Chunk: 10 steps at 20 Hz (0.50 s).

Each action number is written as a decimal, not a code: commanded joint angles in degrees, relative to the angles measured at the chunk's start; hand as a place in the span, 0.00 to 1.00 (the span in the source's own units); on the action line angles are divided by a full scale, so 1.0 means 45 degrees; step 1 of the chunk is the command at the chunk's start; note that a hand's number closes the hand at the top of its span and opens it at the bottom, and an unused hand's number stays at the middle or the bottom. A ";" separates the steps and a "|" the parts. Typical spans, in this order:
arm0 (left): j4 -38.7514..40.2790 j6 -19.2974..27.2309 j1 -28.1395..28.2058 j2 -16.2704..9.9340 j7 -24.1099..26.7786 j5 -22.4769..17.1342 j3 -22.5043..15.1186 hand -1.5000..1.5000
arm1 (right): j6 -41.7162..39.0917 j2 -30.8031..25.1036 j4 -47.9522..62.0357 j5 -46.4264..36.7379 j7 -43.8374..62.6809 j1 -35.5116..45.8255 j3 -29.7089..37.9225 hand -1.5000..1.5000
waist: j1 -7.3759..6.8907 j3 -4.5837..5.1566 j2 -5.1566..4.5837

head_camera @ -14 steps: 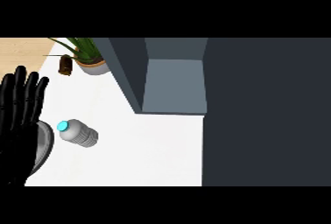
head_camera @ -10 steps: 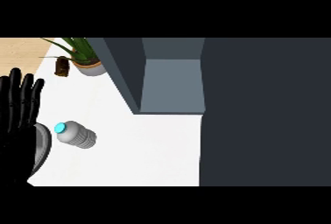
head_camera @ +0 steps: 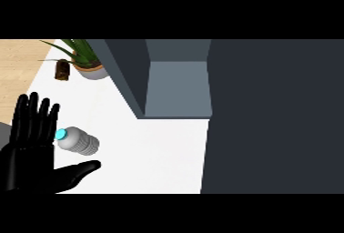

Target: Pick up the bottled water, place it into the cabinet and close the cabinet

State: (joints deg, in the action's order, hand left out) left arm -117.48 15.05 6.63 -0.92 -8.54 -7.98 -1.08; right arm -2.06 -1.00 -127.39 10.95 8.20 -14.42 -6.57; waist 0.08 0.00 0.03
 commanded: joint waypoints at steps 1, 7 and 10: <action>-0.0482 0.1023 0.0442 0.0195 -0.0855 -0.0208 -0.0540 0.00 | -0.1141 -0.0319 -0.0323 0.1834 -0.0549 -0.1836 0.0663 0.00 | 0.0088 -0.0015 0.0027; -0.1035 0.1124 0.2753 0.0202 0.0579 0.0034 -0.2283 0.00 | -0.0279 0.0215 0.0039 0.0835 -0.0419 -0.1244 -0.0280 0.00 | -0.0051 -0.0002 0.0011; -0.2501 0.0026 0.4194 -0.0079 0.0464 -0.0652 -0.1413 0.00 | -0.0735 0.0167 -0.0839 0.0626 -0.0798 -0.2803 -0.0837 0.00 | -0.0056 0.0000 0.0036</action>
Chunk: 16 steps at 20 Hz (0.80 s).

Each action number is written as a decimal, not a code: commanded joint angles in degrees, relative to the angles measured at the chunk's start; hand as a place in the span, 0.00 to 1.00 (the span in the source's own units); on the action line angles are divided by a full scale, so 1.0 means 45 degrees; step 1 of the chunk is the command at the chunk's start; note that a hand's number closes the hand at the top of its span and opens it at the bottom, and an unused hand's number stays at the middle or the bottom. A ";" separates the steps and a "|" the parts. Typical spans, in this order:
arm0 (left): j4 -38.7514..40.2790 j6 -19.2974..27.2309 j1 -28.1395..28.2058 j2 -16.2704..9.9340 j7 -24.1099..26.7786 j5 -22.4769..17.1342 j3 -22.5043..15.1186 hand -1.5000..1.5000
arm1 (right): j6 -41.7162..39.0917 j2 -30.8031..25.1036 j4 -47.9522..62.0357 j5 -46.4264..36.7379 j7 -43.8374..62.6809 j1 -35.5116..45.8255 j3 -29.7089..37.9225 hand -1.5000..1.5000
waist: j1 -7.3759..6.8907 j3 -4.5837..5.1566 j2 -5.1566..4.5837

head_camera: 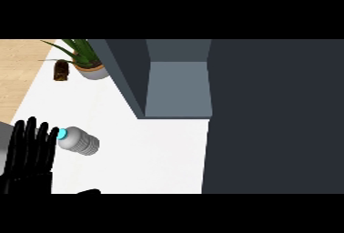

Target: Pick up the bottled water, place it into the cabinet and close the cabinet

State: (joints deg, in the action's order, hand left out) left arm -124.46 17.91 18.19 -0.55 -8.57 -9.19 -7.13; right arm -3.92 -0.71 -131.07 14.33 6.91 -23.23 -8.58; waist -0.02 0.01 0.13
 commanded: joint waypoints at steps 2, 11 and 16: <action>-0.0550 0.0021 0.1303 0.0116 0.0605 -0.0009 -0.0315 0.00 | 0.0095 0.0152 -0.0382 -0.0497 -0.0895 -0.1285 -0.1145 0.00 | 0.0009 -0.0001 0.0004; 0.0598 -0.1213 0.1314 -0.0163 0.1817 -0.0980 0.1027 0.00 | -0.0151 0.0143 0.0309 -0.1434 -0.2065 -0.1900 -0.1840 0.00 | 0.0014 0.0002 -0.0004; 0.0162 -0.1502 0.2471 -0.0034 0.2294 -0.1555 0.1329 0.00 | -0.0560 -0.0205 -0.0276 -0.0502 -0.1598 -0.1882 -0.1025 0.00 | -0.0020 0.0000 -0.0004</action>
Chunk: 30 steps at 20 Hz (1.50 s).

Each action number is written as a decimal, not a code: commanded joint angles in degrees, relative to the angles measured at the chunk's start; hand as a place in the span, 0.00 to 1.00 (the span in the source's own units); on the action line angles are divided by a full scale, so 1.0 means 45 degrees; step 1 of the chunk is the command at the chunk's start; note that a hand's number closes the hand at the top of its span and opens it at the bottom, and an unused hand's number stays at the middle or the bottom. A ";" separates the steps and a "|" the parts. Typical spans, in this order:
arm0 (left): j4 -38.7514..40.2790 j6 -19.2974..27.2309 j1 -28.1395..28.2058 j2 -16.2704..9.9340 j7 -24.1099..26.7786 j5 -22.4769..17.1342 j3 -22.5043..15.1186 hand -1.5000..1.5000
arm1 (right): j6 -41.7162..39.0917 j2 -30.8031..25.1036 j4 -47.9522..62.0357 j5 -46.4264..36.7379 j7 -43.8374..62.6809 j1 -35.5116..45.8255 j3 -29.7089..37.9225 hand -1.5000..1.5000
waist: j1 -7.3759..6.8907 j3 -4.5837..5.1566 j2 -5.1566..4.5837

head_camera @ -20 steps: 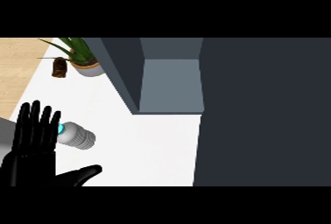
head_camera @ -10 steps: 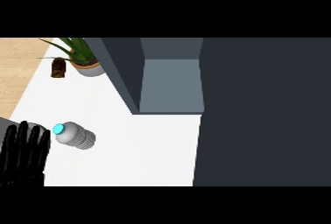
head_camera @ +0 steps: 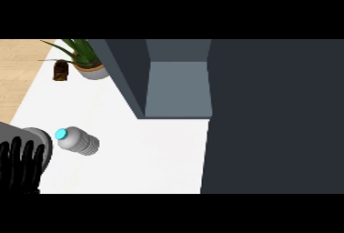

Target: Pick up the bottled water, place it into the cabinet and close the cabinet

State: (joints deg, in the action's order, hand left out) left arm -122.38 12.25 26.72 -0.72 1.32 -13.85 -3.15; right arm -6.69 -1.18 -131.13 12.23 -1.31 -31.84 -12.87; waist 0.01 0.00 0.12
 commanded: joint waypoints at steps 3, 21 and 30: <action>0.1261 -0.0284 0.0380 0.0150 0.1495 -0.0260 0.0588 0.00 | -0.0483 -0.0030 -0.0380 -0.0747 -0.1440 -0.2090 -0.1065 0.00 | 0.0090 0.0002 0.0021; 0.6296 -0.1979 -0.2769 -0.1335 0.1839 -0.0967 0.3486 0.00 | -0.0493 -0.0292 0.0355 -0.0559 -0.1858 -0.1563 -0.1092 0.00 | 0.0088 0.0001 -0.0011; 1.1843 -0.3495 -0.4793 -0.1965 0.4123 -0.1565 0.4957 0.00 | -0.0524 -0.0248 0.0880 -0.0642 -0.2817 -0.1786 -0.1258 0.00 | 0.0143 0.0008 -0.0020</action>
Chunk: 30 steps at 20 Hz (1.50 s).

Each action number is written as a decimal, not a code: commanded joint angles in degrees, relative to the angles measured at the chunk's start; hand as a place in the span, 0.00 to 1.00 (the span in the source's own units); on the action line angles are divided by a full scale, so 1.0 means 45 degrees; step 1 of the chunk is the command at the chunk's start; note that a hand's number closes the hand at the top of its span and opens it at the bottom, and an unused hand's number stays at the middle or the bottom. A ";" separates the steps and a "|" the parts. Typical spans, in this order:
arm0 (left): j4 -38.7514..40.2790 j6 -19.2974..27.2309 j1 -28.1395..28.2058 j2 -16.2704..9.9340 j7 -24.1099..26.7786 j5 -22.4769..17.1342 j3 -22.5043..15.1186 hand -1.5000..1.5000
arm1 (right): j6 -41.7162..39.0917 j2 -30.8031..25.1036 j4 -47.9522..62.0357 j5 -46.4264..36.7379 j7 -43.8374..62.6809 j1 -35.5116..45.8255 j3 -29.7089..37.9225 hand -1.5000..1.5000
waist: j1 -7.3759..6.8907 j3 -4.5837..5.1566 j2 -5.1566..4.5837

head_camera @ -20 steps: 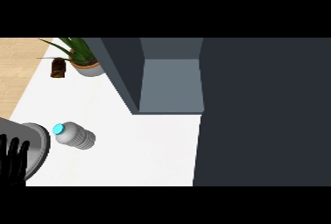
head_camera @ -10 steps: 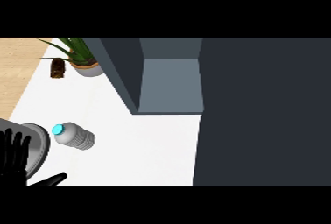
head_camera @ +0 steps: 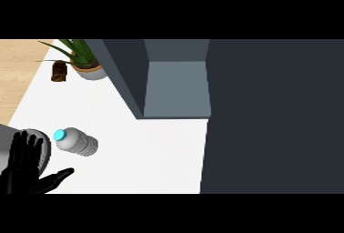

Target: Pick up the bottled water, place it into the cabinet and close the cabinet

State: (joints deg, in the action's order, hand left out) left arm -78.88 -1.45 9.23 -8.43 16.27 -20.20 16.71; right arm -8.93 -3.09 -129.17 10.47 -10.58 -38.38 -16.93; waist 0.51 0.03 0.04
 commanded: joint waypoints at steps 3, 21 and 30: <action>0.3542 -0.0679 -0.1150 0.0203 0.1659 -0.0004 0.0401 0.00 | -0.0168 -0.0368 0.0026 0.0563 -0.0103 0.0110 0.0578 0.00 | 0.0002 0.0001 -0.0013; 1.1415 -0.3218 -0.4435 -0.0902 0.5279 -0.0115 0.1247 0.00 | 0.0369 -0.0411 0.0170 0.0353 0.0371 0.0787 0.0272 0.00 | -0.0015 0.0007 -0.0030; 1.3921 -0.4250 -0.6120 -0.1216 0.6017 -0.0208 0.1488 0.00 | 0.0470 -0.0374 0.0659 -0.0070 -0.0285 0.0554 -0.0108 0.00 | 0.0086 0.0019 -0.0053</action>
State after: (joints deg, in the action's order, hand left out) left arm -20.80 -18.68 -16.13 -14.91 41.43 -21.31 23.48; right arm -7.93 -4.51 -125.42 10.33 -13.62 -37.00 -17.79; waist 0.70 -0.19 -0.01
